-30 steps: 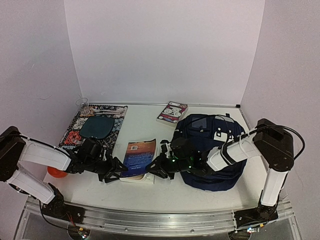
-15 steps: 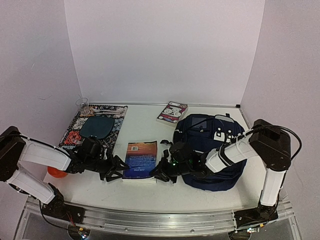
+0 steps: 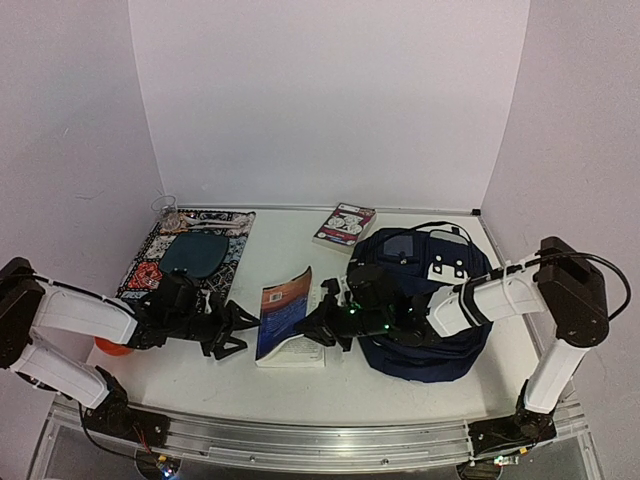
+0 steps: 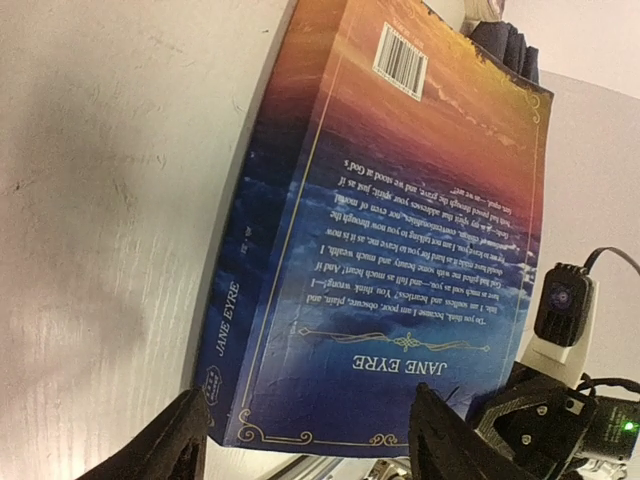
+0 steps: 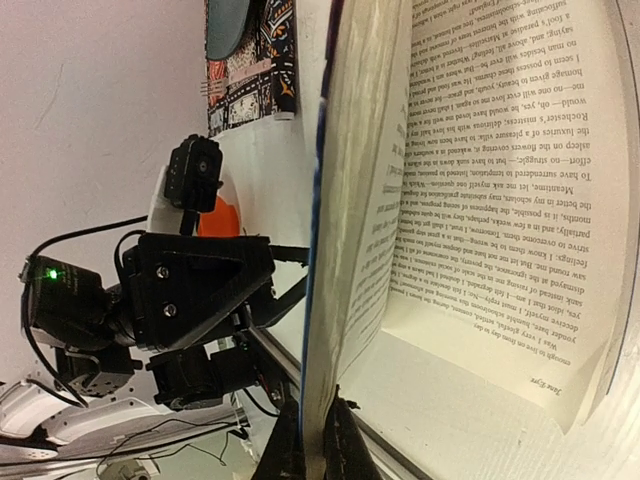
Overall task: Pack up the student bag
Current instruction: Pick up the book from the center of the board, then pass from the right arm to the left, then pass from the left arm to the right, then pass from the right arm to the left
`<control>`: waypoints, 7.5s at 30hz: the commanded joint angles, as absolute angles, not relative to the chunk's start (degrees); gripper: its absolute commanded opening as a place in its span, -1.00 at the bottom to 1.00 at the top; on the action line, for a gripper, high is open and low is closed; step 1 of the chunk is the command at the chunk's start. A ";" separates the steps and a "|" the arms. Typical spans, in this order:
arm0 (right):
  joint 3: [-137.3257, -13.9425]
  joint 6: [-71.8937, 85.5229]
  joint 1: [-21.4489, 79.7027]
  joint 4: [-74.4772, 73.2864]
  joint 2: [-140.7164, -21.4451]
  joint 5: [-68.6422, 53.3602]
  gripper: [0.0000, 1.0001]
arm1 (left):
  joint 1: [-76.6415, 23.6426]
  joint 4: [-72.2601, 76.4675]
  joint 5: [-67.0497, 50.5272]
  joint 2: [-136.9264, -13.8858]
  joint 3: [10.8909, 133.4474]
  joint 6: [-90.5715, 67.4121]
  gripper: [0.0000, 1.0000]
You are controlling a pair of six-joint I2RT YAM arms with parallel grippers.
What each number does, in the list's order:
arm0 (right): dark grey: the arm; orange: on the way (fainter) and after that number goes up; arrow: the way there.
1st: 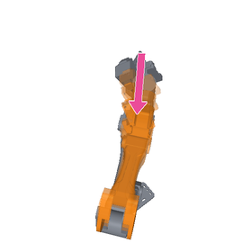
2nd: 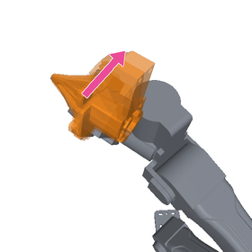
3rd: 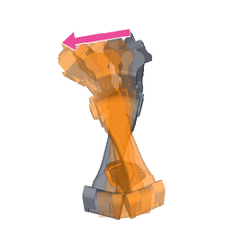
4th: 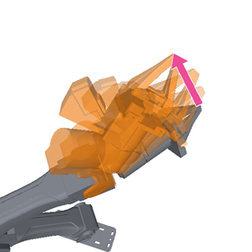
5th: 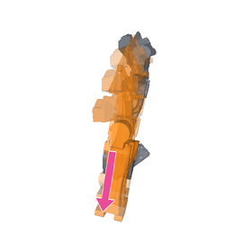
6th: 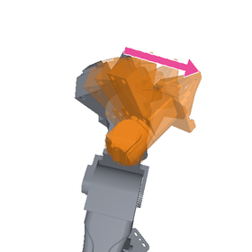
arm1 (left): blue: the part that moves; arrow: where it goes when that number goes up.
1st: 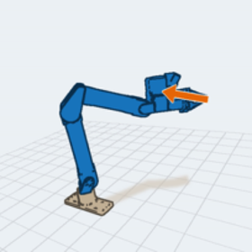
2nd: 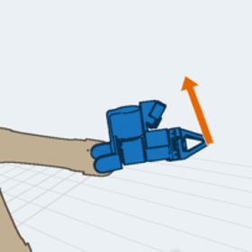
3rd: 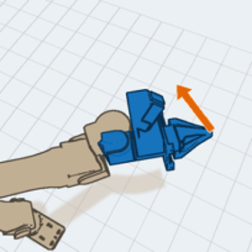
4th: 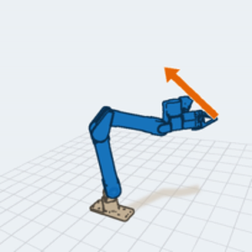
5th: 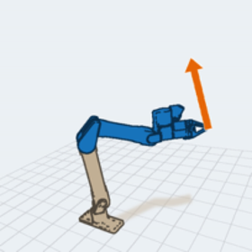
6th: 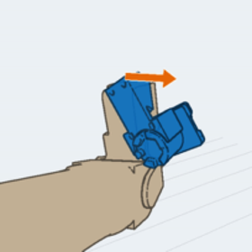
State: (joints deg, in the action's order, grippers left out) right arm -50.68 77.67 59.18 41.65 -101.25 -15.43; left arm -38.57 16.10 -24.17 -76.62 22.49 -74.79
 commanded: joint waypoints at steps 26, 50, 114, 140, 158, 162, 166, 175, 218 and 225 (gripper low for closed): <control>-56.15 84.29 58.40 62.14 -95.73 -9.78 -1.00 | -39.04 40.28 -26.35 -81.71 18.61 -92.53 0.67; -48.40 82.21 58.43 56.78 -93.11 -10.13 -0.91 | -41.03 63.57 -23.71 -88.20 18.21 -103.37 -1.00; -42.12 91.93 52.95 70.16 -108.61 -13.99 0.97 | -39.46 63.63 -19.46 -77.10 24.29 -109.50 -1.00; -44.15 90.04 51.01 93.15 -109.90 -12.27 -0.67 | -39.45 63.67 -17.30 -74.43 17.76 -110.70 -0.94; -50.82 79.11 52.31 77.63 -100.90 -1.89 -1.00 | -41.50 57.31 -19.00 -79.08 21.91 -104.04 0.30; -53.60 78.30 53.00 73.02 -100.01 -0.04 -1.00 | -42.01 56.73 -19.86 -81.91 24.85 -101.98 0.32; -55.47 77.54 53.46 67.37 -98.55 3.05 -1.00 | -42.18 56.59 -20.30 -83.52 27.45 -99.06 0.31; -57.69 75.01 53.39 64.56 -96.96 1.48 -0.97 | -41.92 55.04 -22.90 -88.51 29.96 -94.17 0.36; -42.09 80.65 58.09 71.99 -86.38 11.90 0.11 | -42.01 55.28 -10.38 -85.80 32.92 -84.28 -1.00; -39.74 74.58 55.59 49.77 -76.55 4.47 0.35 | -38.11 55.26 -15.57 -85.85 31.80 -82.12 -1.00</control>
